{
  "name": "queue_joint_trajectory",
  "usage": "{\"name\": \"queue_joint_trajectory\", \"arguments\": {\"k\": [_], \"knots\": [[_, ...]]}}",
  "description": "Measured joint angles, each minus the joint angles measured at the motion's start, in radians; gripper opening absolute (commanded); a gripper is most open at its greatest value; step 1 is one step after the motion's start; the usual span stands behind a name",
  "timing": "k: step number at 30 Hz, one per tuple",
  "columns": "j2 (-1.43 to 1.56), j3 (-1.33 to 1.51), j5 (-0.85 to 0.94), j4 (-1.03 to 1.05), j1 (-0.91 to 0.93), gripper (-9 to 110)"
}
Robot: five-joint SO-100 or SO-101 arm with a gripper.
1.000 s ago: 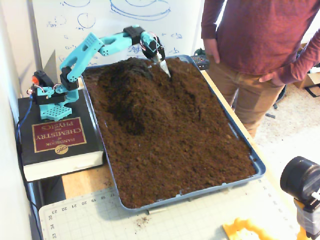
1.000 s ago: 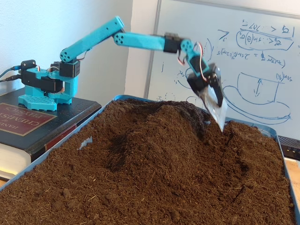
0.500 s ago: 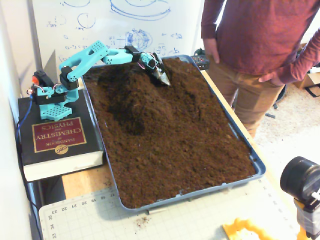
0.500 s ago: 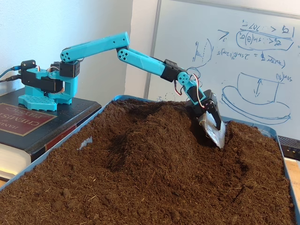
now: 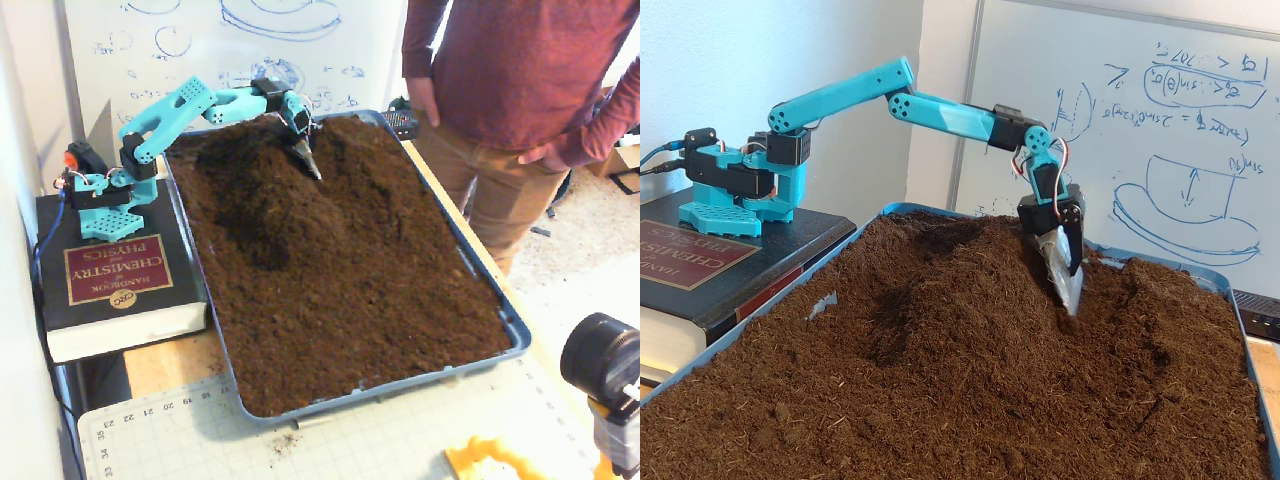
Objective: Build a berm.
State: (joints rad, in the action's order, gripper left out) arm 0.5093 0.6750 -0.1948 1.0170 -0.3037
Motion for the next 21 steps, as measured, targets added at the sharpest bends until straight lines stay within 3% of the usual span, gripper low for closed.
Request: {"name": "queue_joint_trajectory", "arguments": {"k": [12,21], "knots": [[0.141,0.008,0.0,0.106,0.032,1],[0.334,0.008,0.014,-0.005,0.272,1]]}}
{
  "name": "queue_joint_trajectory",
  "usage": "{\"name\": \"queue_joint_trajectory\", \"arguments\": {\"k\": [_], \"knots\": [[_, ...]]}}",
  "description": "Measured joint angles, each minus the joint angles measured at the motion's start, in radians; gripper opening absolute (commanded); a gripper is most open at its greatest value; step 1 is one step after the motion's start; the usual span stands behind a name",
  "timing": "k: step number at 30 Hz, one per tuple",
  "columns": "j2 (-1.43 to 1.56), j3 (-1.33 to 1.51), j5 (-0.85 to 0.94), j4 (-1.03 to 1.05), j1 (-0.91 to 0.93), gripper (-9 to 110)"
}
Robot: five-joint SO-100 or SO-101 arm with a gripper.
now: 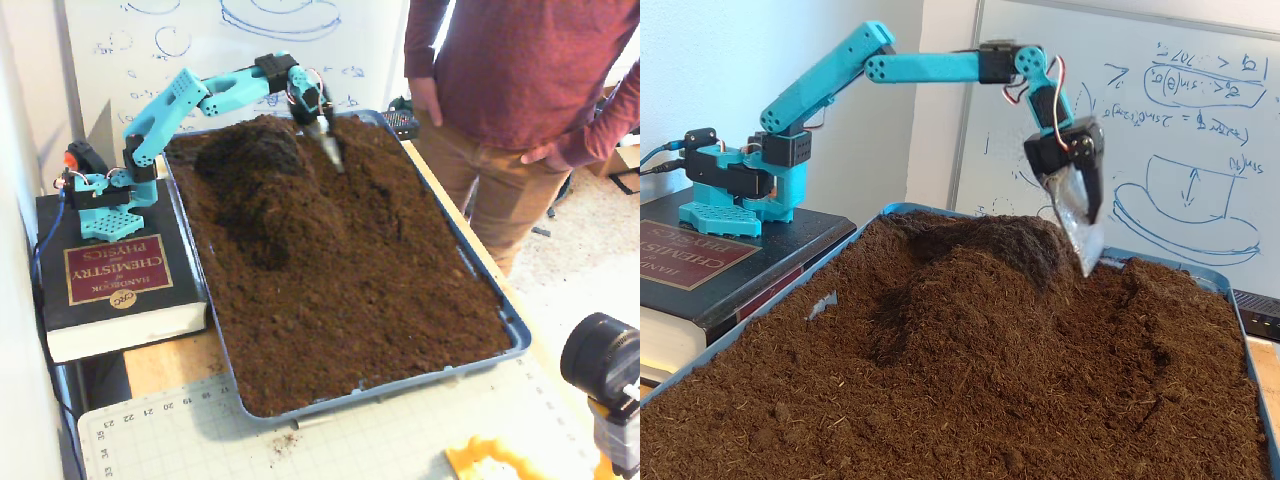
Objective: Build a berm.
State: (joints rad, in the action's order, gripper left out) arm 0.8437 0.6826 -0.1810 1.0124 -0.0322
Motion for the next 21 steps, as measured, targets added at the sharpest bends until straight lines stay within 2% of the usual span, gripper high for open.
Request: {"name": "queue_joint_trajectory", "arguments": {"k": [6,12,17,21], "knots": [[-0.006,0.0,0.081,-0.308,0.146,1],[-0.212,0.0,0.267,-0.588,0.264,1],[-0.414,0.0,0.373,-0.667,0.339,1],[-0.543,0.0,0.388,-0.676,0.362,1]]}}
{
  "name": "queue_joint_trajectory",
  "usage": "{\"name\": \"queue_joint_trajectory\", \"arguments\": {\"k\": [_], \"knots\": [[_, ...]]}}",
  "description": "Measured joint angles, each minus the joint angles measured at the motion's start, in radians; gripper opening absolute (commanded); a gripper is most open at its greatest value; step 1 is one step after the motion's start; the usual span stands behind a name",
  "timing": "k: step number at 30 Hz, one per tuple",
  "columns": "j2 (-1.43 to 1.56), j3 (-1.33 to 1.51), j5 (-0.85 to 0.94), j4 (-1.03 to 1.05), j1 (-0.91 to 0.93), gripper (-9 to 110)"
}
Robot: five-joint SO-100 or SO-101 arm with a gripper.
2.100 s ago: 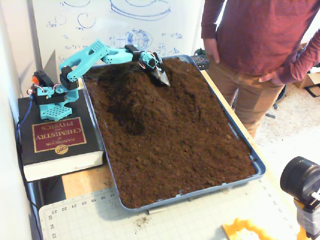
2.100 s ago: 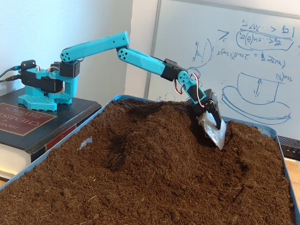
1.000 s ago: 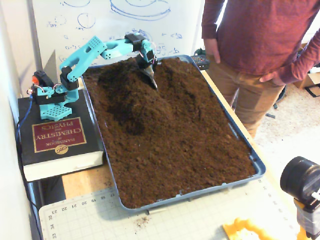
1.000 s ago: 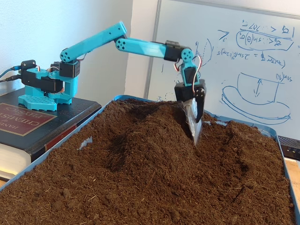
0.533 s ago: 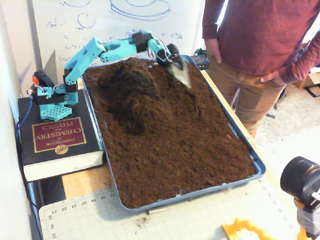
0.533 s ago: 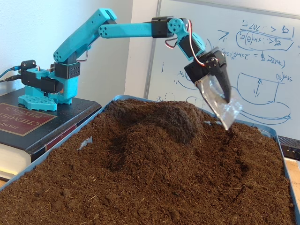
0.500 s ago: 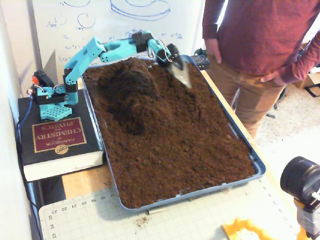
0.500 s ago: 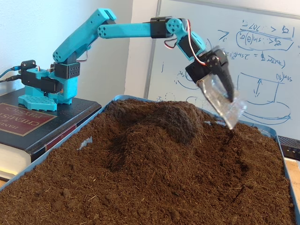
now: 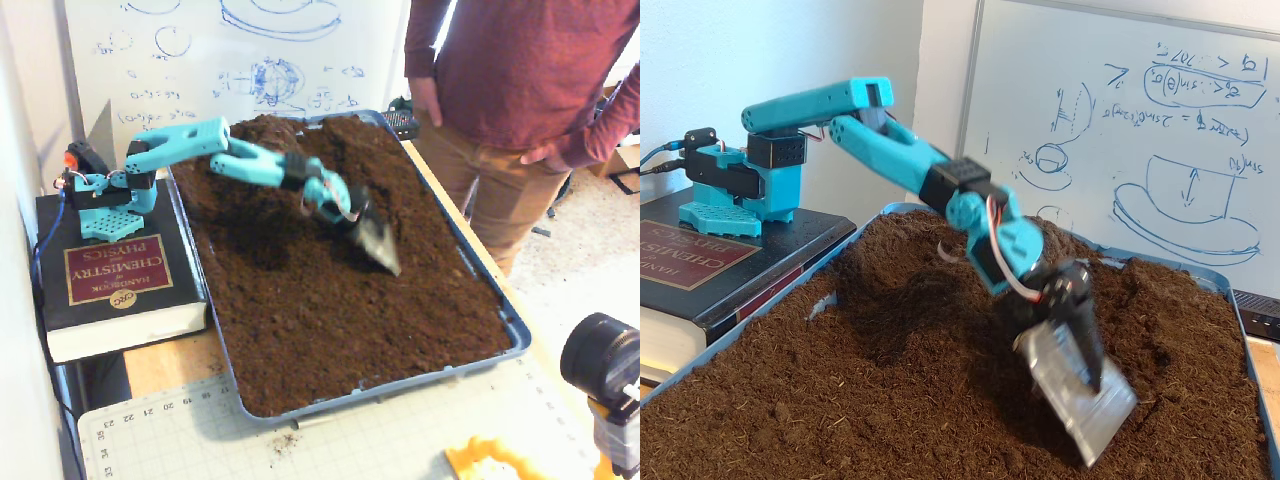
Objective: Build a berm.
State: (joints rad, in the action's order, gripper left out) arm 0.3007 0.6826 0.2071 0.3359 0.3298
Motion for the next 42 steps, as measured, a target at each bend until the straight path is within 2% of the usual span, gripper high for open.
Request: {"name": "queue_joint_trajectory", "arguments": {"k": [10,25,42], "knots": [[0.025,0.121,0.003,-0.037,-0.009,1],[0.347,0.595,0.003,-0.04,-0.055,1],[0.6,0.92,0.003,-0.04,-0.066,1]]}}
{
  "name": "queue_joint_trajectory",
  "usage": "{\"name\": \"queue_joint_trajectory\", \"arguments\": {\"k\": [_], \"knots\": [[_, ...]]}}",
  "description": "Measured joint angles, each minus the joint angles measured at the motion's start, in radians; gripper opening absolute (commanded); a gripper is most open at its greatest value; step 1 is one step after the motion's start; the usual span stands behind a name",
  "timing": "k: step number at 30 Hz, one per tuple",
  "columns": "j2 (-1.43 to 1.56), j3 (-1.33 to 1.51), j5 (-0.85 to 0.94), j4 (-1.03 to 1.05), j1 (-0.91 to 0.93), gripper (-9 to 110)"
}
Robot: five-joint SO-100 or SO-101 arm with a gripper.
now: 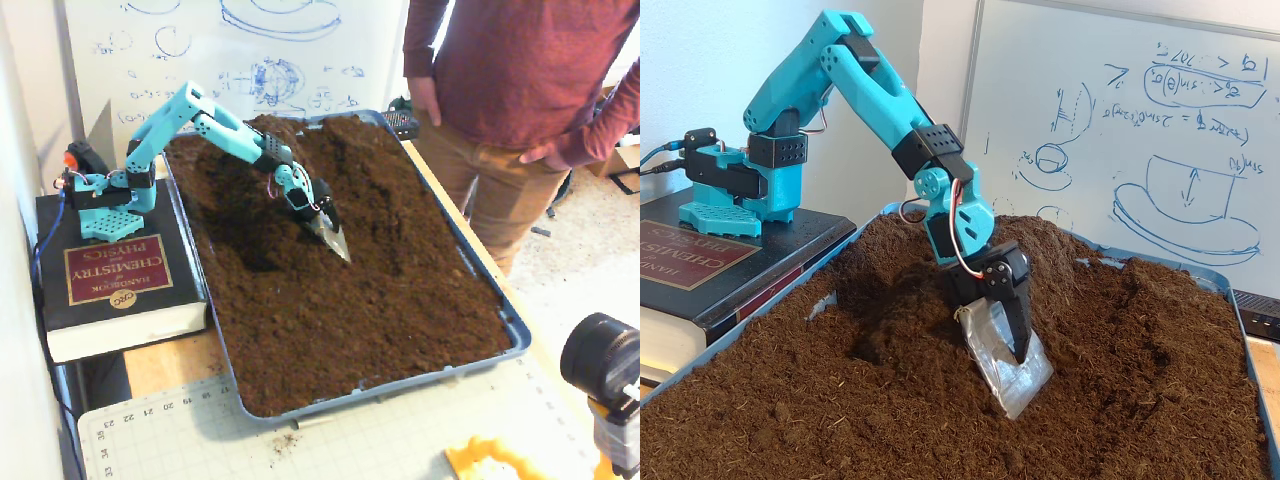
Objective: Build a berm.
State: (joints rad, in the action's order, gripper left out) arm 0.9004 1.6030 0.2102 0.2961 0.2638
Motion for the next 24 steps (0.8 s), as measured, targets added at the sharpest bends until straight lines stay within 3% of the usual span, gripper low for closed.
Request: {"name": "queue_joint_trajectory", "arguments": {"k": [6,13,18,24], "knots": [[0.018,-0.031,-0.014,0.012,-0.002,0],[0.003,-0.227,-0.252,0.015,-0.029,0],[-0.115,-0.387,-0.403,0.015,-0.098,0],[-0.324,-0.448,-0.417,0.006,-0.179,0]]}}
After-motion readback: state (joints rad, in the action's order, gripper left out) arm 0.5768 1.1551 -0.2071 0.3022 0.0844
